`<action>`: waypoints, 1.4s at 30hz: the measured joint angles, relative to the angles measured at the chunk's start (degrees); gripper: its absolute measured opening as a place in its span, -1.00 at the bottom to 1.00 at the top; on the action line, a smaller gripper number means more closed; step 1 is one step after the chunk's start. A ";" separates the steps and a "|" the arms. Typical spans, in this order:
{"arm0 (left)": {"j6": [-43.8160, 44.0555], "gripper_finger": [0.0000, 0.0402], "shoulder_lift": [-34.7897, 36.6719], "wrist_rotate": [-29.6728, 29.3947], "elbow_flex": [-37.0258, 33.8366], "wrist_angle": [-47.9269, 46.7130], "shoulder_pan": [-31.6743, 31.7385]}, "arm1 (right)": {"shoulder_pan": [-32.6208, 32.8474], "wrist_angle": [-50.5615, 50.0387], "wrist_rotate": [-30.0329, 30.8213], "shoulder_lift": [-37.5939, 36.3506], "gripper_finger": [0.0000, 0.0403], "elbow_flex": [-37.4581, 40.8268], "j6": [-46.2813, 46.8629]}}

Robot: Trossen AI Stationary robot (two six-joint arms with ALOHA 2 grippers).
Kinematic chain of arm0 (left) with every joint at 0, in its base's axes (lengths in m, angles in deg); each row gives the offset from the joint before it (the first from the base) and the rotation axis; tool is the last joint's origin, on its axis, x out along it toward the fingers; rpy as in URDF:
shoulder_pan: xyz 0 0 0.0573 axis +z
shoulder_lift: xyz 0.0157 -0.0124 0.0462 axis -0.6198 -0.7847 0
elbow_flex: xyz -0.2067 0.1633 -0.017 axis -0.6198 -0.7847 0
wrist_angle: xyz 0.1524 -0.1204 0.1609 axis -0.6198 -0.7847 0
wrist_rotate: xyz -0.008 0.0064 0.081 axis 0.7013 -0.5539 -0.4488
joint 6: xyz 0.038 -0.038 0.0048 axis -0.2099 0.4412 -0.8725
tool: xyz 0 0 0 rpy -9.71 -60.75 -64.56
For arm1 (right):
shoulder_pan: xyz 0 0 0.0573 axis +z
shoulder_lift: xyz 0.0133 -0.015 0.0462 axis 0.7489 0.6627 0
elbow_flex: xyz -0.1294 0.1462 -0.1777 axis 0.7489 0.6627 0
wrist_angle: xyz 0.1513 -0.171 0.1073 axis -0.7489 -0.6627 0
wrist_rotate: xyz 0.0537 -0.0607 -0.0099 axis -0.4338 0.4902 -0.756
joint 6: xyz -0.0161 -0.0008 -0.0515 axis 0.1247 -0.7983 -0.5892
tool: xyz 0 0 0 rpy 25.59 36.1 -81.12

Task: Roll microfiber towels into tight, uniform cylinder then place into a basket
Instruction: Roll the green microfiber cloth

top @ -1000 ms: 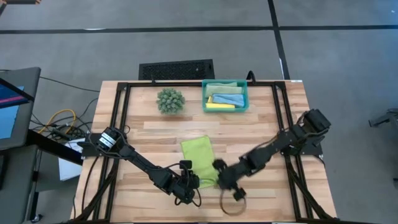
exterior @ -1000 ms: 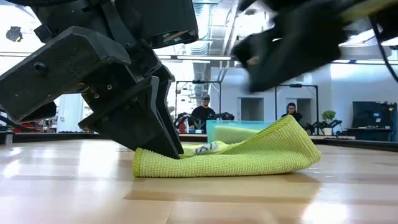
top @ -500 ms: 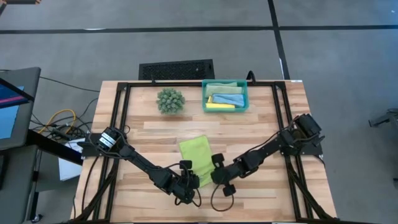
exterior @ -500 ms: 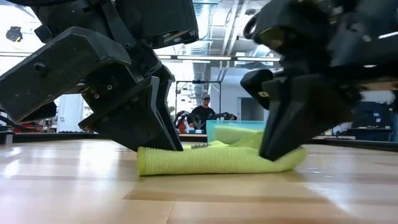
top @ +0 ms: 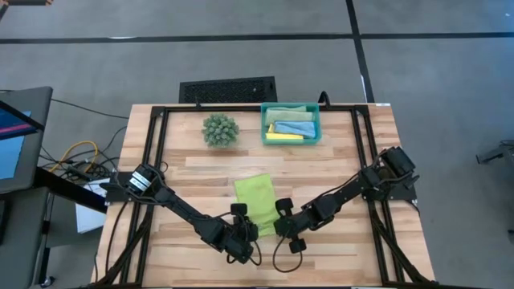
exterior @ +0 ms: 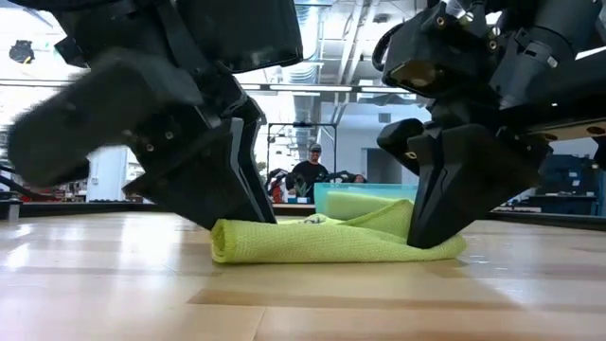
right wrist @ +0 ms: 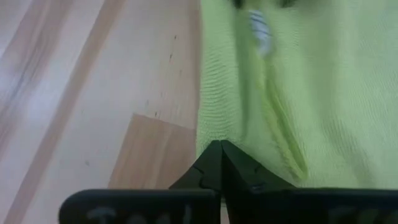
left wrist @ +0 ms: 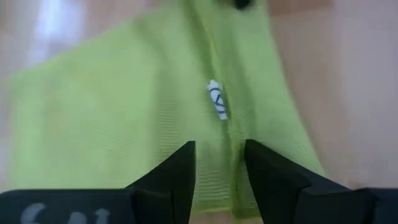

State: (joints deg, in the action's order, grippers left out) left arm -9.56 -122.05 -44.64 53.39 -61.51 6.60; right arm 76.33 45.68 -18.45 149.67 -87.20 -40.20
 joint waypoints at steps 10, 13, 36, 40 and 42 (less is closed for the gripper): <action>3.19 -0.34 0.00 -6.83 6.50 -5.69 -0.77 | 0.02 0.11 -1.04 -0.68 -0.88 -0.39 0.01; 1.65 -0.34 -0.48 -6.05 5.45 -1.46 -0.83 | 0.02 0.20 -1.49 -0.68 -0.89 -0.39 0.03; 2.72 -0.34 -2.60 -3.47 2.24 -1.51 2.38 | -3.39 -3.05 -1.73 -0.20 -0.87 -0.61 7.71; 2.60 -0.34 -2.26 -6.21 3.96 -5.43 2.09 | -3.08 -3.38 -1.76 -0.24 -0.87 -0.61 8.07; 2.63 -0.34 -2.09 -7.54 5.34 -7.03 1.79 | -3.00 -3.38 -2.43 -0.24 -0.88 -0.61 8.05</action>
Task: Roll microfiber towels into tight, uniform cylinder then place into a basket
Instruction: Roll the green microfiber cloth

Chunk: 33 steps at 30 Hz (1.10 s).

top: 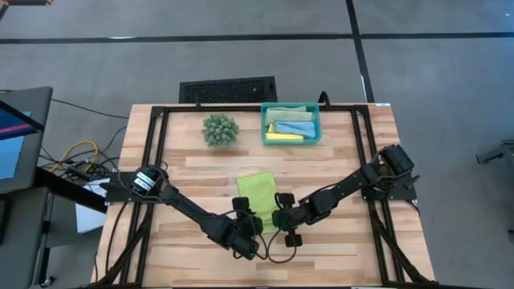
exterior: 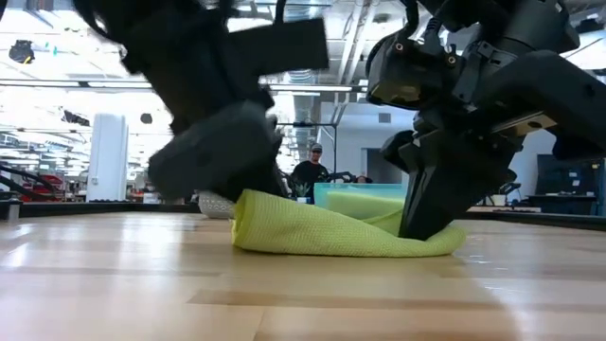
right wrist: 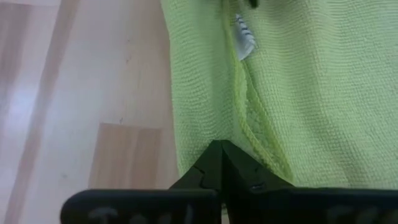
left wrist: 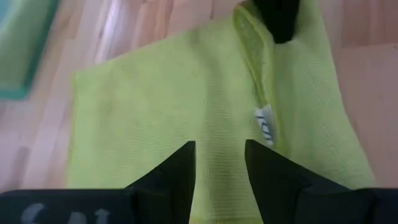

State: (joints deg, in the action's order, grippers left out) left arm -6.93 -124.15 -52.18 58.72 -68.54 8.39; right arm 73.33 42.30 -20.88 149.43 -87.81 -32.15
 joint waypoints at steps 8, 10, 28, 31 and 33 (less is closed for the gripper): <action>-0.21 -0.34 0.01 -0.69 2.32 -2.24 -1.79 | 0.04 -0.07 -0.24 0.00 -0.86 0.00 0.00; -1.23 -0.34 0.01 -0.70 2.53 -1.47 -2.16 | 0.07 -0.11 -0.32 0.00 -0.86 0.03 0.00; -3.27 -0.34 -0.58 3.62 -0.76 -1.31 -1.74 | 2.61 -0.35 -0.78 -0.35 -0.55 0.13 0.39; -3.37 -0.34 -0.58 1.46 -0.65 -1.51 -1.74 | 2.51 -1.13 -1.25 -1.56 -0.38 0.27 0.02; -3.37 -0.34 -0.60 0.67 0.53 -3.26 -1.92 | 2.51 -1.23 -1.07 -3.18 -0.29 0.31 0.01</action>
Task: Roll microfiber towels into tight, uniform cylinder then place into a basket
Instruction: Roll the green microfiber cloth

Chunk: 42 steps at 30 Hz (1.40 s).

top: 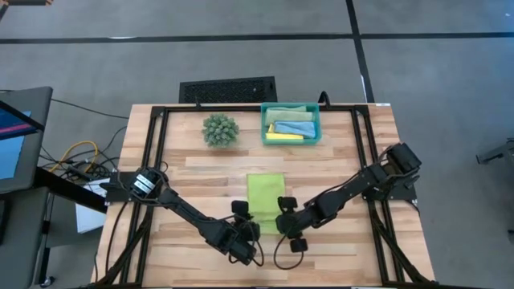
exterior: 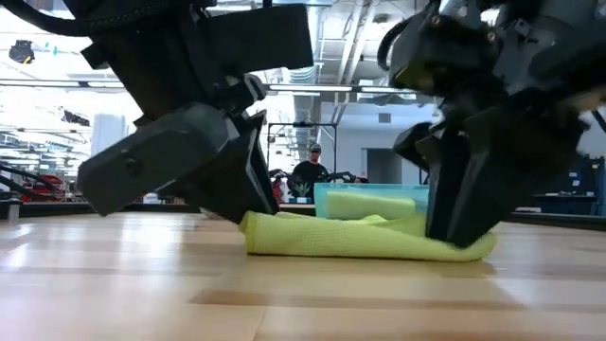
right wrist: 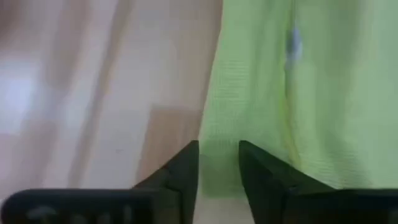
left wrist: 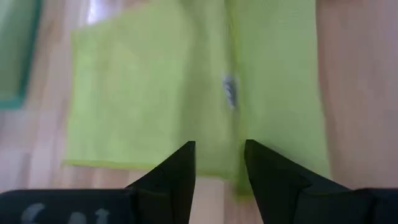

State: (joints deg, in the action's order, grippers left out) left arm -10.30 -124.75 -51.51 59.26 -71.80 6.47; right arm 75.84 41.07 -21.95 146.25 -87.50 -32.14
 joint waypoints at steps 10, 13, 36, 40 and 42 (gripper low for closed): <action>-1.62 -0.34 0.00 -1.51 5.79 -1.75 -1.33 | 0.30 0.18 3.67 -0.88 -0.40 -0.11 0.92; -1.22 -0.34 0.02 -1.29 4.44 -0.95 -1.27 | -0.20 -1.07 3.50 0.32 -0.55 -0.11 2.51; -2.26 -0.34 0.04 -1.49 5.22 1.82 -0.68 | 0.01 -7.19 1.50 0.40 -0.86 -0.15 4.56; -6.66 -0.34 0.04 4.22 3.62 8.00 -0.38 | 0.03 -7.16 0.70 0.38 -0.90 -0.15 5.00; -8.38 -0.34 0.04 8.32 2.16 10.83 -0.02 | 0.03 -7.16 0.66 0.38 -0.91 -0.17 5.00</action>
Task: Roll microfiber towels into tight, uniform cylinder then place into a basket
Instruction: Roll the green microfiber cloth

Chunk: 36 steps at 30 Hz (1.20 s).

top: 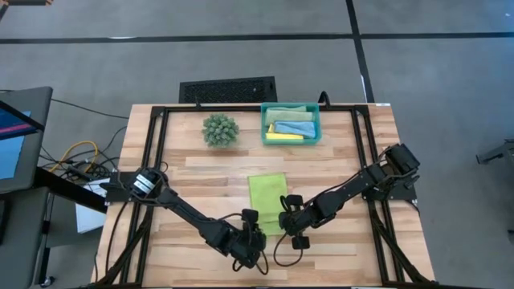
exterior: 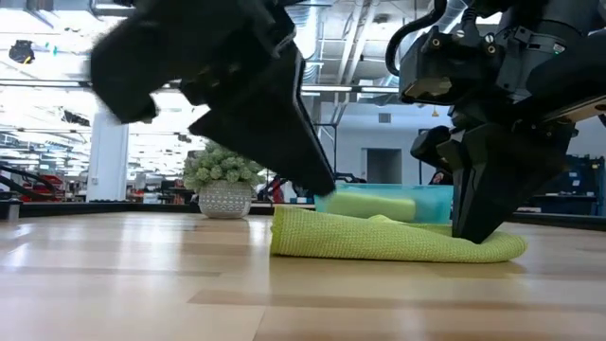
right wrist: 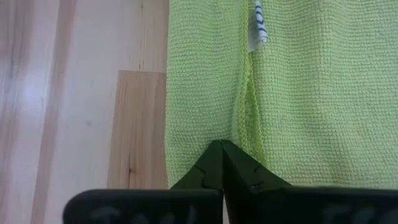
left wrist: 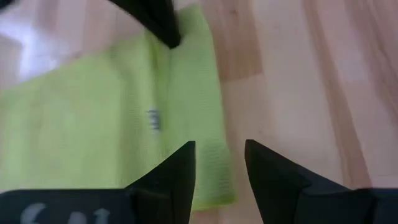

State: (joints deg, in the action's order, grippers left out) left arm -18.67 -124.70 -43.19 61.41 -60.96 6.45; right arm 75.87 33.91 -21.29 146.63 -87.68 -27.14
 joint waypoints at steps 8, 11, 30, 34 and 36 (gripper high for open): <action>-5.66 -0.34 0.00 2.39 -3.73 6.75 0.37 | -0.02 0.02 0.00 0.00 -0.87 0.00 0.00; -8.70 -0.34 0.00 2.39 -4.86 7.73 0.33 | 0.00 0.04 -0.02 0.00 -0.86 0.00 0.00; -6.44 -0.83 0.07 3.05 -7.91 9.30 0.33 | 1.90 -0.52 -0.14 -1.10 -0.38 -0.02 -4.57; -6.33 -0.96 0.07 2.98 -7.93 9.25 0.33 | 2.74 -2.15 1.24 -3.53 -0.27 -0.02 -6.01; -6.30 -0.95 0.07 2.83 -7.95 9.44 0.33 | 4.11 0.08 3.38 -4.51 -0.25 -0.02 -8.85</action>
State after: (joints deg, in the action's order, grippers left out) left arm -24.97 -124.64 -40.36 53.47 -51.52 6.78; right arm 79.97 33.99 -17.92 142.12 -87.70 -36.00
